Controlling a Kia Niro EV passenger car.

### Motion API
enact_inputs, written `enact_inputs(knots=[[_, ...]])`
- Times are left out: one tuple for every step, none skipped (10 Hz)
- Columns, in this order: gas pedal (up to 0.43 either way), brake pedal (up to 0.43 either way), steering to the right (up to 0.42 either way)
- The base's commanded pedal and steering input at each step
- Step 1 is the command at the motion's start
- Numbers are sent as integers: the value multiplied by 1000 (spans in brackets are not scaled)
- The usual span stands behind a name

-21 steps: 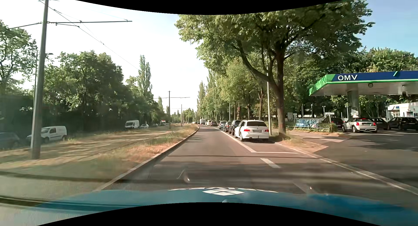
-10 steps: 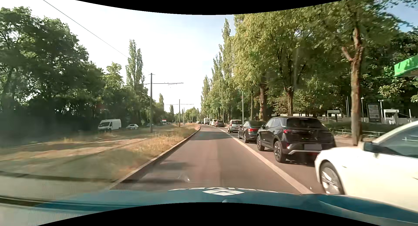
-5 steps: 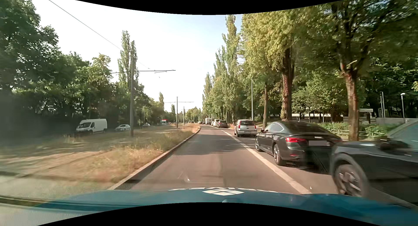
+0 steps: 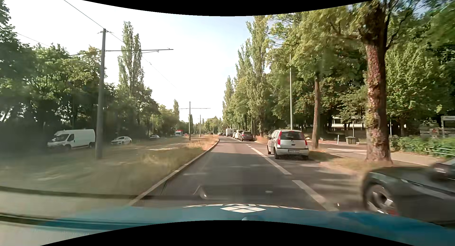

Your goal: Follow the waypoints while adhering to traffic rules and regulations

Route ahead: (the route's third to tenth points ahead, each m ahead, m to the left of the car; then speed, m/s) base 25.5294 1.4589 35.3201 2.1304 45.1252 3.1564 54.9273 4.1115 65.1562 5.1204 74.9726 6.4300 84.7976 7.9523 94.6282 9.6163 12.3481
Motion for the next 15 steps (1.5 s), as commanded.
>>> enact_inputs(knots=[[169, 0, -12], [169, 0, -11], [169, 0, -11], [169, 0, -11], [177, 0, -11], [177, 0, -11], [177, 0, -11], [177, 0, -11], [177, 0, -11], [177, 0, -9], [177, 0, -7], [177, 0, -7], [177, 0, -7], [177, 0, -7], [177, 0, -7]])
